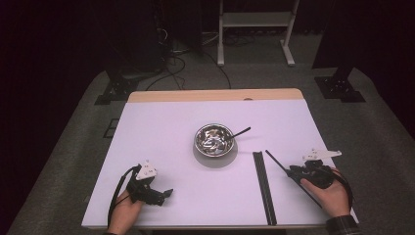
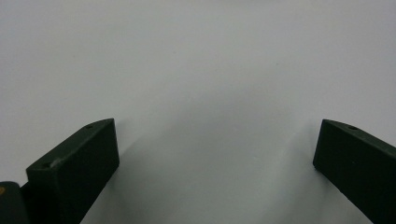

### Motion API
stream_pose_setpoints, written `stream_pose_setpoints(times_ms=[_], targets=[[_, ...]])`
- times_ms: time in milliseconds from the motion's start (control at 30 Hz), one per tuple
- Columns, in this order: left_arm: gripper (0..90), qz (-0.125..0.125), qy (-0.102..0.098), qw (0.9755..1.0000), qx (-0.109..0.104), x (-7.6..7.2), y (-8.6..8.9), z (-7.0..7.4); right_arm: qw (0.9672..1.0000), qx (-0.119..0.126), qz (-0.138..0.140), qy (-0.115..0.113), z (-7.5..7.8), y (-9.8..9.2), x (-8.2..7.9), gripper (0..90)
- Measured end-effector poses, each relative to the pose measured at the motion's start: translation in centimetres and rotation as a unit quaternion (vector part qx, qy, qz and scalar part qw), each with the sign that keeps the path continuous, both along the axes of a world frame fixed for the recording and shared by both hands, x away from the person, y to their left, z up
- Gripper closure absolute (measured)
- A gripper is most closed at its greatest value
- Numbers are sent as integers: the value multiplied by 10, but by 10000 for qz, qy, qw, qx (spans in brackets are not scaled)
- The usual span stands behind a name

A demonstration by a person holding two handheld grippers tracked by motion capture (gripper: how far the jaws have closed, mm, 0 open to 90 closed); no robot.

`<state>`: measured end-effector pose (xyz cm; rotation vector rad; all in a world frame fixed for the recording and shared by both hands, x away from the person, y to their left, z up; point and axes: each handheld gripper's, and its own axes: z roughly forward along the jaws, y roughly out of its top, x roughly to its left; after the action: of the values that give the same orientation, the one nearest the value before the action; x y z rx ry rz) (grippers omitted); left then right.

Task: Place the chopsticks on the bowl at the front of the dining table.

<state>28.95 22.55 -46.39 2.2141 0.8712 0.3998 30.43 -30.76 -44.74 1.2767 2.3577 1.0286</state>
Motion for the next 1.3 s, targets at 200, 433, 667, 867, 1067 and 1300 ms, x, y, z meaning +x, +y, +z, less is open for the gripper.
stream_pose_setpoints(times_ms=[200, 433, 667, 867, 1067, 1300], targets=[[0, 0, 1, 10000, -1, 0, 0, 0, 10000, -46, 2, -16, -1, 1, 1, 760], [0, 0, 0, 10000, -1, 0, 0, 0, 10000, -68, 12, 38, -4, 1, 1, 795], [0, -2, 0, 10000, 3, 0, 0, 0, 10000, -72, 1, 35, -5, 0, 0, 832], [0, 0, 0, 10000, 2, 0, 0, 0, 10000, -82, -15, 16, -5, 0, 0, 849], [0, 0, 0, 10000, 1, 0, 0, 0, 10000, -89, -1, 29, -5, 0, 0, 855], [0, -2, 0, 10000, 3, 0, 0, 0, 9999, -123, -1, 23, -5, 0, 0, 857]])
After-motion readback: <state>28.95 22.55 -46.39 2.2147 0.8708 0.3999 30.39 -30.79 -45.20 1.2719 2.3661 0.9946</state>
